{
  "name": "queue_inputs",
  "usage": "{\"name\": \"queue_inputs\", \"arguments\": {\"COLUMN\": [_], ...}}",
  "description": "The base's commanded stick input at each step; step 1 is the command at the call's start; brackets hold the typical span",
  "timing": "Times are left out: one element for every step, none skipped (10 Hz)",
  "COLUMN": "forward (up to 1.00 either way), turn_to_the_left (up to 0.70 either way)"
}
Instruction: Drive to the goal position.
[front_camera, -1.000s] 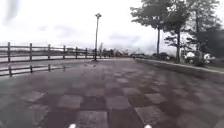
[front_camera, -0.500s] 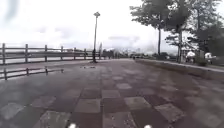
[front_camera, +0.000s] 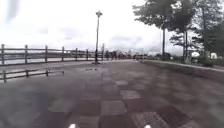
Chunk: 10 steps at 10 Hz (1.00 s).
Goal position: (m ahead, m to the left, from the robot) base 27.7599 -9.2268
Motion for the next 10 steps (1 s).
{"name": "queue_inputs", "arguments": {"forward": [0.85,0.85,0.85,0.85,0.85,0.85,0.85,0.85,0.85,0.85], "turn_to_the_left": [0.01,0.01,0.01,0.01,0.01,0.01,0.01,0.01,-0.02,-0.05]}}
